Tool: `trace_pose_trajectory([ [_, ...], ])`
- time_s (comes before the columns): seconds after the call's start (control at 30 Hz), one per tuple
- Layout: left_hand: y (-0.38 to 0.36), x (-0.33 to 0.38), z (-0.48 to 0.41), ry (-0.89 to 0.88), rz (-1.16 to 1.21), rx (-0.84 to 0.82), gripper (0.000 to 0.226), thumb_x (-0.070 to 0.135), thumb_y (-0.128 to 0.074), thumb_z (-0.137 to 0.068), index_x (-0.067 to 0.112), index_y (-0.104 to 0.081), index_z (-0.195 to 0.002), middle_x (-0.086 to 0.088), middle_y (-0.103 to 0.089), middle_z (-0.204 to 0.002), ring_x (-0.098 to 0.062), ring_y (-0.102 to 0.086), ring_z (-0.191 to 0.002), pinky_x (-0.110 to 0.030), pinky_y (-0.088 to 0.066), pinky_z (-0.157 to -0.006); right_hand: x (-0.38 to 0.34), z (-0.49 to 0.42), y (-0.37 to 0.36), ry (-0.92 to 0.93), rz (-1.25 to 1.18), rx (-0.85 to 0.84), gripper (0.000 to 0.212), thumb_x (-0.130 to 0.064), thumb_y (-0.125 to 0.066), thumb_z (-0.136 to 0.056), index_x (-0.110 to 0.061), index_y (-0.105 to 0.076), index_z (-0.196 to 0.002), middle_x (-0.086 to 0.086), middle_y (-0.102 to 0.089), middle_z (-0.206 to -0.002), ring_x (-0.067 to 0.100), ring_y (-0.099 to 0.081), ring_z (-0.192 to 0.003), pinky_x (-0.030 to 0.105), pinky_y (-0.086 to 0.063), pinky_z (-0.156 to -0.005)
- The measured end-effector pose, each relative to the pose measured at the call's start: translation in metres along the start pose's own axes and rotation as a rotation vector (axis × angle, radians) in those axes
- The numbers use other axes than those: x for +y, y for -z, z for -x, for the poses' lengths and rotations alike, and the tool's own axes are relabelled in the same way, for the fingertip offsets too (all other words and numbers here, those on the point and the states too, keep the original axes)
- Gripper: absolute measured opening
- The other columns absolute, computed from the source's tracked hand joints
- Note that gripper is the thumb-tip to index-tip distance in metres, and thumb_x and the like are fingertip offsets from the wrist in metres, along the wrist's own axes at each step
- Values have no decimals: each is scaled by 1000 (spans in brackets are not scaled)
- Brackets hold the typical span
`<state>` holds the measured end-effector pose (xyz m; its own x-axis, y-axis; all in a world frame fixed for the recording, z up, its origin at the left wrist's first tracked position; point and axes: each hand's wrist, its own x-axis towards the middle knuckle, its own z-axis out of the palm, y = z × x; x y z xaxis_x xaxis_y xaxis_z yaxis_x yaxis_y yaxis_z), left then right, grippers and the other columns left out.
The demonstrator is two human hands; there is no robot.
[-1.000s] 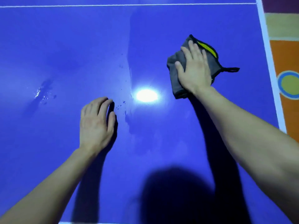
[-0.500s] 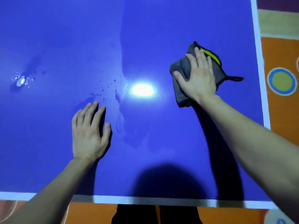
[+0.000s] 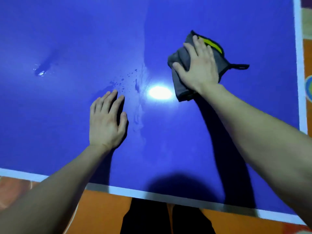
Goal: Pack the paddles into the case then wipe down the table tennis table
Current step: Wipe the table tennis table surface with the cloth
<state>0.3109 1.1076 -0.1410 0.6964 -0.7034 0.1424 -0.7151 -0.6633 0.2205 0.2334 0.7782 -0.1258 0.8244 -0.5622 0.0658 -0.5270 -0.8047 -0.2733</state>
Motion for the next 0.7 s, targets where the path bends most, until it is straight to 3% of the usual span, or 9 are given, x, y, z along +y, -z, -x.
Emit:
trace_pose_trajectory([
  [0.07, 1, -1, 1, -13, 5, 3, 49, 29, -47, -107, 13, -53, -153, -6, -42, -167, -28, -35, -156, -52, -25, -127, -28, 26, -11, 15, -28, 20, 78, -63, -49, -102, -16, -44, -164, 14, -25, -179, 31, -20, -167, 51, -11, -136],
  [0.1, 1, -1, 1, -16, 10, 2, 49, 28, -48, -107, 13, -53, -153, -6, -43, -167, -29, -36, -156, -52, -25, -127, -48, 60, -14, 106, -61, 31, 76, -58, -57, -101, -13, -48, -162, 16, -29, -177, 34, -23, -166, 54, -13, -136],
  [0.2, 0, -3, 0, -23, 21, 8, 49, 26, -47, -107, 12, -54, -153, -8, -43, -167, -30, -37, -155, -53, -26, -127, -100, 177, -18, 551, -151, -181, 74, -53, -67, -99, -14, -53, -160, 16, -29, -177, 33, -18, -168, 55, -15, -135],
  [0.3, -2, -4, 1, -28, 26, 7, 50, 25, -44, -107, 13, -54, -154, -8, -43, -167, -30, -37, -155, -53, -26, -127, -86, 169, -20, 830, -135, -292, 71, -59, -61, -104, -19, -52, -161, 11, -28, -179, 27, -16, -169, 51, -16, -136],
  [0.37, -3, -4, 0, -24, 42, 19, 49, 23, -46, -106, 13, -55, -154, -8, -44, -167, -31, -37, -155, -53, -26, -127, -73, 99, -23, 715, -102, -200, 71, -62, -59, -103, -19, -53, -160, 8, -31, -178, 27, -21, -167, 50, -16, -136],
  [0.47, -4, -3, 3, -22, 70, 61, 47, 20, -50, -104, 11, -58, -150, -8, -47, -164, -31, -39, -153, -53, -26, -127, -68, -11, -24, 318, -36, -68, 77, -68, -47, -102, -20, -47, -163, 6, -30, -178, 26, -21, -167, 47, -12, -137],
  [0.53, -2, -3, 3, -26, 87, 103, 42, 15, -56, -101, 7, -63, -142, -11, -52, -158, -34, -45, -148, -54, -28, -125, -77, -32, -30, 167, -18, -28, 77, -66, -44, -102, -20, -45, -164, 8, -29, -178, 25, -21, -167, 47, -10, -137],
  [0.6, 2, -2, 6, -34, 105, 138, 34, 8, -60, -97, 4, -68, -129, -14, -60, -145, -38, -54, -136, -53, -34, -118, -92, 2, -33, 178, -57, 0, 73, -60, -49, -104, -17, -48, -162, 11, -32, -177, 27, -24, -166, 49, -13, -137],
  [0.7, 13, -3, 18, -51, 142, 165, 24, 5, -64, -97, 2, -72, -119, -15, -66, -129, -39, -61, -119, -47, -41, -110, -111, 108, -27, 464, -111, -91, 67, -54, -59, -105, -15, -53, -159, 12, -30, -178, 28, -21, -167, 54, -20, -134],
])
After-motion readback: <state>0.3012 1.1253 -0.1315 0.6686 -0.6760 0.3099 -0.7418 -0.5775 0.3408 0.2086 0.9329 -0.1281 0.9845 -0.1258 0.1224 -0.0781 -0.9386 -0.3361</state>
